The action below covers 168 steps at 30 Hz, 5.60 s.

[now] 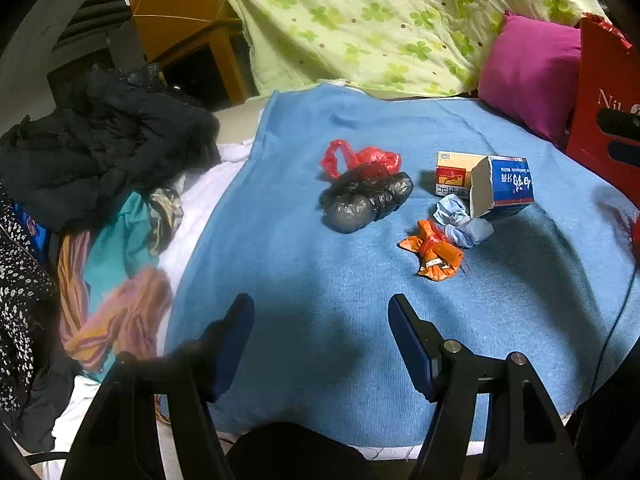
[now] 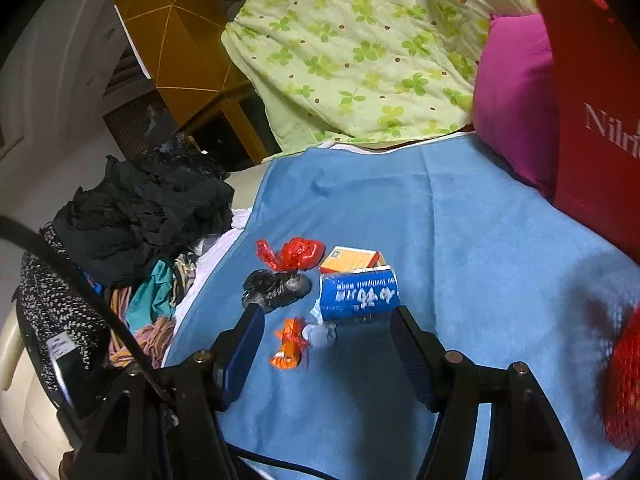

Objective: Collect trash
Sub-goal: 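Move both tools back over the blue blanket, then grasp the blue toothpaste box with the right tool while the left tool grasps the black plastic bag, then carry both items over the red mesh basket and open both tools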

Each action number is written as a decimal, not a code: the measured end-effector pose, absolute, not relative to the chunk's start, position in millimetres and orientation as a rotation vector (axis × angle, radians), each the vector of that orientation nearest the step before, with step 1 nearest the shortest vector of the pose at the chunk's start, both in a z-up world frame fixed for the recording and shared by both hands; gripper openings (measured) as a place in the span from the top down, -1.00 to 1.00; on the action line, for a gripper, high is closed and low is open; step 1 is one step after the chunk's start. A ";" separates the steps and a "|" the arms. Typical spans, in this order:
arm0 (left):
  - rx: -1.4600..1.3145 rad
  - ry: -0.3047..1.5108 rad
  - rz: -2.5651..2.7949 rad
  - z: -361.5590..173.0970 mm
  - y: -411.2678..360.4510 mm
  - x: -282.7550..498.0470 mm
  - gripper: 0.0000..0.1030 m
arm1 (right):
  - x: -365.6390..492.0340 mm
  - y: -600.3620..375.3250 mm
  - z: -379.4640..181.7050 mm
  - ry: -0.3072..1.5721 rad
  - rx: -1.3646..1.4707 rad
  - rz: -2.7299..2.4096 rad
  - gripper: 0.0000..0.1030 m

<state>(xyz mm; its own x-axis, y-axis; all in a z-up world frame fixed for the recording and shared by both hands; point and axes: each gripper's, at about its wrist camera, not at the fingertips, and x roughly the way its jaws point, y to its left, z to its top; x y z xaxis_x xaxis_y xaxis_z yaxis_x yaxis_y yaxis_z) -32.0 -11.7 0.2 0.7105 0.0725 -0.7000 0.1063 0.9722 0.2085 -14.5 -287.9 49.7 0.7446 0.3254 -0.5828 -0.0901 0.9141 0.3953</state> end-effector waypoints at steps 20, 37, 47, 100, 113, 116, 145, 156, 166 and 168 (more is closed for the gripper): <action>0.223 0.844 -0.094 -29.0 28.5 51.8 -0.36 | 122.4 -242.7 -10.1 0.893 0.253 0.248 0.07; 0.282 0.826 -0.387 -51.4 -16.6 154.3 -0.50 | -0.1 -333.3 -20.6 0.928 0.479 0.186 -0.44; 0.185 0.901 -0.491 -69.8 -20.1 172.8 -0.54 | 32.2 -277.2 -60.8 1.093 0.514 0.245 -0.46; -0.055 0.834 -0.442 -7.3 26.7 -24.9 0.16 | 40.3 -248.1 -80.4 1.143 0.367 0.521 -0.58; -0.054 0.833 -0.445 8.4 22.2 -37.0 0.16 | 12.5 -187.2 -74.0 1.137 -0.016 0.354 -0.14; -0.036 0.789 -0.441 20.6 20.3 -40.7 0.15 | 6.5 -198.4 -59.5 1.070 0.039 0.361 -0.13; 0.147 0.608 -0.820 128.7 -212.3 -104.1 0.15 | -244.3 -468.6 129.3 0.438 0.394 -0.034 -0.15; 0.241 0.631 -0.937 143.6 -313.7 -106.6 0.14 | -284.8 -541.5 114.8 0.366 0.555 -0.192 -0.18; 0.308 0.714 -0.956 113.6 -410.4 -93.6 -0.31 | -270.3 -594.1 66.9 0.368 0.757 -0.236 -0.42; 0.303 0.736 -0.943 105.8 -416.9 -90.3 -0.32 | -268.2 -603.9 56.7 0.364 0.819 -0.215 -0.46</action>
<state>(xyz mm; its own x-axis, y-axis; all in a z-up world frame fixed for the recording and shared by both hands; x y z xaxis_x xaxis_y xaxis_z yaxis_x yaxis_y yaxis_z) -90.3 -416.9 105.8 0.3706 -0.6235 -0.6884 0.8196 0.5682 -0.0735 -268.2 -603.9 56.7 0.9168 -0.0468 -0.3966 0.3246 0.6659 0.6717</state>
